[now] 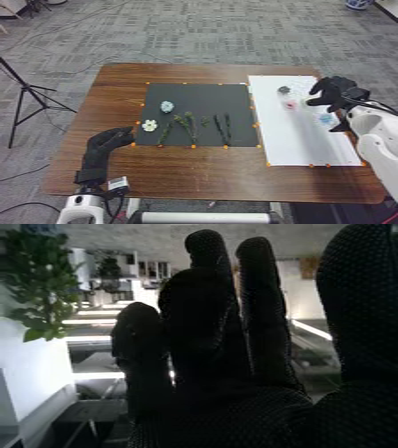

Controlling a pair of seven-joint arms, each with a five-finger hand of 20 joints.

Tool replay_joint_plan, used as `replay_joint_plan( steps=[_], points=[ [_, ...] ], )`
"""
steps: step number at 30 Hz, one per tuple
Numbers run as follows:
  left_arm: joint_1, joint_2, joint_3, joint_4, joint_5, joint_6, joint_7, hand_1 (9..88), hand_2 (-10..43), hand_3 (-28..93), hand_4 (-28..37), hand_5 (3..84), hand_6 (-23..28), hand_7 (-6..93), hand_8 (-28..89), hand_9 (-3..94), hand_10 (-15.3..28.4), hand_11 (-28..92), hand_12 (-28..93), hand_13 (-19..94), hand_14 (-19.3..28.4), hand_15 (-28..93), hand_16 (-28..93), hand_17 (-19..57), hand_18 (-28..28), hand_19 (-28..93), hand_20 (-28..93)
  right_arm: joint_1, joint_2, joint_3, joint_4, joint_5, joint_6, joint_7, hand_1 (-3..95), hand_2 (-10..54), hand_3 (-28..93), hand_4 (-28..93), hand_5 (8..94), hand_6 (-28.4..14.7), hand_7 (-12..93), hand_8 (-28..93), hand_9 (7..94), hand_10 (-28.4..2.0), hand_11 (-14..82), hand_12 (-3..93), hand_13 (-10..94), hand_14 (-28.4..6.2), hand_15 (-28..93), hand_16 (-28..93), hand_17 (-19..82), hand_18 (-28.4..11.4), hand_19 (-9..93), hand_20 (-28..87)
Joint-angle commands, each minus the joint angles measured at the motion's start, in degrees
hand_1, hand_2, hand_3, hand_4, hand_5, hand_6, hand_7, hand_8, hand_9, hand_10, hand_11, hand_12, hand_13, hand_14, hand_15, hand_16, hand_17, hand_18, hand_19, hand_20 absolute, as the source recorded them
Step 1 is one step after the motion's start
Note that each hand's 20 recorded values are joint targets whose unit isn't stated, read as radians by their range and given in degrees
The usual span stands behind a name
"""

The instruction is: Arrange flowers

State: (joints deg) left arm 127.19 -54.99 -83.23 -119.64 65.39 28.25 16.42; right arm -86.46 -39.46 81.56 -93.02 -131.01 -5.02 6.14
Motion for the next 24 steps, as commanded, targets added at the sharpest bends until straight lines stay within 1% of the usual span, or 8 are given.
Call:
replay_joint_plan(
  steps=[1,4,5,6,8,14,22,24],
  points=[
    [2.08,-1.33,-0.70,-1.10,0.36,-0.26,-0.71,30.2,1.5,68,-21.5,53.4,1.4,21.1,-10,55.6,13.8,26,14,47,17.0,34,1,5.9,14.8,26,24,-7.55,0.17,6.72,-0.01,-1.01,-2.60,1.55,39.1,-9.5,63,-20,58.4,1.6,22,-9,68.2,-11.9,18.5,22.2,78,-5.6,65,32,49,-17.0,93,52],
    [1.98,-1.28,-0.64,-1.02,0.13,-0.40,-0.56,30.2,1.5,68,-21.4,53.4,1.4,21.0,-10,55.6,13.8,26,14,46,17.0,34,1,5.8,14.8,26,24,-9.54,-0.35,8.77,-0.30,-0.70,-3.02,1.52,38.9,-9.5,63,-20,58.2,1.6,22,-9,68.0,-11.9,18.4,22.2,78,-5.6,65,32,49,-17.2,93,52],
    [2.08,-1.58,-0.83,-1.08,0.43,-0.70,-0.79,30.2,1.5,68,-21.4,53.5,1.3,21.0,-10,55.6,13.8,26,14,46,17.1,34,1,5.8,14.8,26,24,-9.52,-0.47,8.74,-0.23,-0.82,-3.63,1.44,38.7,-9.5,63,-20,58.1,1.6,22,-9,68.0,-11.9,18.4,22.2,78,-5.7,65,32,49,-17.2,93,52],
    [1.89,-1.24,-0.61,-1.06,0.26,-0.59,-0.69,30.2,1.5,68,-21.4,53.5,1.3,21.0,-10,55.6,13.8,26,14,46,17.1,34,1,5.8,14.8,26,24,-9.69,-0.66,8.99,-0.21,-0.67,-4.09,1.40,38.6,-9.5,63,-20,58.1,1.5,22,-9,68.0,-11.9,18.4,22.2,78,-5.7,65,32,49,-17.3,93,52],
    [1.61,-1.40,-0.62,-1.06,0.50,-1.16,-0.91,30.1,1.5,68,-21.4,53.5,1.3,21.0,-9,55.6,13.8,26,14,46,17.0,34,1,5.8,14.8,26,24,-9.72,-1.11,8.92,0.01,-0.29,-4.72,1.52,38.4,-9.5,63,-20,58.0,1.5,22,-9,67.9,-12.0,18.3,22.2,78,-5.7,65,32,49,-17.3,93,52],
    [1.20,-1.95,-0.37,-0.88,0.76,-2.02,-1.48,30.1,1.6,68,-21.5,53.5,1.3,20.9,-10,55.5,13.8,26,14,46,17.0,34,1,5.8,14.8,26,24,-7.69,-2.56,5.84,2.56,-1.29,-3.19,1.22,38.3,-9.5,63,-20,57.8,1.5,22,-9,67.8,-12.0,18.4,22.2,78,-5.8,65,31,49,-17.3,93,52],
    [1.41,-2.30,-0.28,-0.86,0.51,-2.56,-1.61,30.1,1.7,68,-21.6,53.4,1.2,21.0,-9,55.3,13.8,26,14,46,17.0,33,1,5.7,14.8,26,24,-7.26,-3.77,1.67,6.61,-3.06,7.14,2.41,46.4,-9.5,65,-21,58.1,2.2,24,-10,70.7,-10.7,22.2,22.9,80,-4.9,65,31,51,-16.6,93,53],
    [1.59,-2.33,-0.44,-0.96,0.43,-2.63,-1.54,30.1,1.7,68,-21.6,53.4,1.3,20.9,-9,55.3,13.8,26,14,46,17.0,33,1,5.7,14.8,26,24,-7.73,-3.17,0.52,7.43,-1.66,11.27,2.20,55.0,-9.5,57,-20,62.3,1.7,27,2,77.4,-8.5,12.8,34.6,82,-4.0,65,31,52,-15.9,93,53]
  ],
)
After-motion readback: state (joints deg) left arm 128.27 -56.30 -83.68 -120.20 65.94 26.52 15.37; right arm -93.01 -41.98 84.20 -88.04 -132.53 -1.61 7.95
